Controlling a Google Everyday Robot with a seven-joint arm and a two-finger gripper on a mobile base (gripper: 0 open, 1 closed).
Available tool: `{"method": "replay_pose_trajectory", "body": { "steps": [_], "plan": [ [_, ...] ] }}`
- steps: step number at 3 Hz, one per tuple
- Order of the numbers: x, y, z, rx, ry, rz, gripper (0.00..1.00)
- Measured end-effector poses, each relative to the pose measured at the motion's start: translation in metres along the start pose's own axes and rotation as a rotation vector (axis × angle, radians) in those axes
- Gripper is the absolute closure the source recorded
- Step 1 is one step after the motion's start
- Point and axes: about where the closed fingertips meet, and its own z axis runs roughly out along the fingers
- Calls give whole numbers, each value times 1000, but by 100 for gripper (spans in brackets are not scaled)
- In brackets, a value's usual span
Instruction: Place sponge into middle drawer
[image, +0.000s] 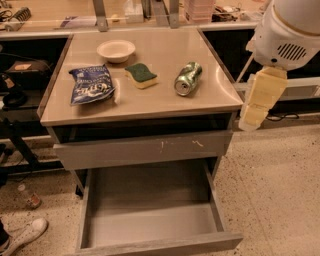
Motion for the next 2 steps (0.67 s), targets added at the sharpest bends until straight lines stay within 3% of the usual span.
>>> {"method": "replay_pose_trajectory", "body": {
  "steps": [1, 2],
  "plan": [
    [5, 5, 7, -17, 7, 11, 0],
    [-12, -4, 20, -25, -18, 37, 0]
  ]
}}
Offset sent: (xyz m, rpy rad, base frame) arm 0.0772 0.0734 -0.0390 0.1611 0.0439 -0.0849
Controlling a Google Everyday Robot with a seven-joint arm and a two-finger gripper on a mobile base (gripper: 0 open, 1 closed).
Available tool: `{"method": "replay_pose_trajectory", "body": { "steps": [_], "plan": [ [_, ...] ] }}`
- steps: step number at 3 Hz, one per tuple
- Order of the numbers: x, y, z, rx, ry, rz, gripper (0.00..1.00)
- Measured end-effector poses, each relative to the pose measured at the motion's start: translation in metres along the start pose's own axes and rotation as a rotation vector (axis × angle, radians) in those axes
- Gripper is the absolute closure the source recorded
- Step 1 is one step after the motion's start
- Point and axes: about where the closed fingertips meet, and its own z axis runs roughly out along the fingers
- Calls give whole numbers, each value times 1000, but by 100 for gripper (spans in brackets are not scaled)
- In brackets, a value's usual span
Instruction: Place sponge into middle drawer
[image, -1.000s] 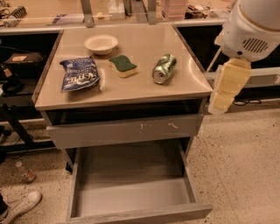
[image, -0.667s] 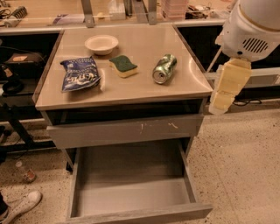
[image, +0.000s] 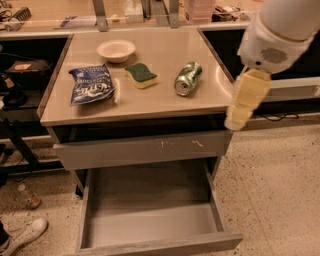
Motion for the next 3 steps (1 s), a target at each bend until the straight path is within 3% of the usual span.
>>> {"method": "replay_pose_trajectory", "body": {
  "steps": [1, 2, 3],
  "plan": [
    [-47, -32, 25, -19, -25, 30, 0],
    [-105, -55, 34, -13, -56, 4, 0],
    [-105, -55, 38, -12, -62, 13, 0]
  ]
}}
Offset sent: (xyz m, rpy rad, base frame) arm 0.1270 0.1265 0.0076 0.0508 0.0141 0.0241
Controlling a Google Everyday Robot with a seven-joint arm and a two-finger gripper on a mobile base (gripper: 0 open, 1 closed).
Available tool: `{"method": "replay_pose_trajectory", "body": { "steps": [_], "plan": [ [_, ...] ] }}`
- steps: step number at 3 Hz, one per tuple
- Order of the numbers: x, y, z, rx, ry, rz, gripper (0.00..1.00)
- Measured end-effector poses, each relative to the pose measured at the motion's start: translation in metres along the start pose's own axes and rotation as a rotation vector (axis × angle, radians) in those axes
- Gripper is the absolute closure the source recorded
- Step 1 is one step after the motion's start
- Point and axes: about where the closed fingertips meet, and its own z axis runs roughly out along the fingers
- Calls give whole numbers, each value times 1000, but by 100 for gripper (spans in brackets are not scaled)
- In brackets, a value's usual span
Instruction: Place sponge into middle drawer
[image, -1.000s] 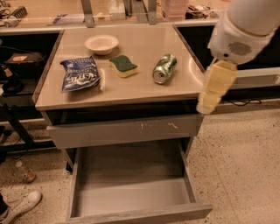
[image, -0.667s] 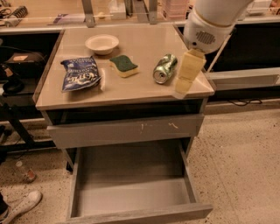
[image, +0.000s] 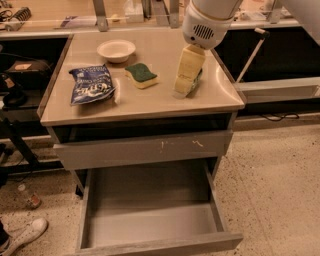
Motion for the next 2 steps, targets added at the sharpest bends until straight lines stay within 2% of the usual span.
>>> {"method": "replay_pose_trajectory", "body": {
  "steps": [1, 2],
  "plan": [
    [0, 0, 0, 0, 0, 0, 0],
    [-15, -24, 11, -7, 7, 54, 0]
  ]
}}
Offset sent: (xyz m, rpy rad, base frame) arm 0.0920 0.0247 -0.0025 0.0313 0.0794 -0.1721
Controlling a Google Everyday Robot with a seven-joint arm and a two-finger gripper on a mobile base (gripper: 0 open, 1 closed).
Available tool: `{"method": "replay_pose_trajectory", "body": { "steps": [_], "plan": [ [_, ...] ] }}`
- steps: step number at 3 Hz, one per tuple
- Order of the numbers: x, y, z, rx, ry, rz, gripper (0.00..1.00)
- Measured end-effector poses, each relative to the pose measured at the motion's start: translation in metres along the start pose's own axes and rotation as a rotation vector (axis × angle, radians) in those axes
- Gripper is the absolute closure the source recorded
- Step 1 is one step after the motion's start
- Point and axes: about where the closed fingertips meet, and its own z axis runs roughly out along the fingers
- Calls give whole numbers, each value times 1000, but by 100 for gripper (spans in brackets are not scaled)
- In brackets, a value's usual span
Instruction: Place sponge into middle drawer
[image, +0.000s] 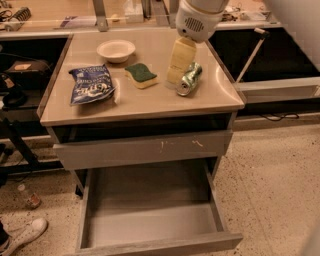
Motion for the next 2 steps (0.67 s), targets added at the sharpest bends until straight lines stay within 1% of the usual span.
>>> {"method": "replay_pose_trajectory", "body": {
  "steps": [1, 2],
  "plan": [
    [-32, -29, 20, -14, 18, 35, 0],
    [-74, -55, 51, -33, 2, 42, 0]
  ]
}}
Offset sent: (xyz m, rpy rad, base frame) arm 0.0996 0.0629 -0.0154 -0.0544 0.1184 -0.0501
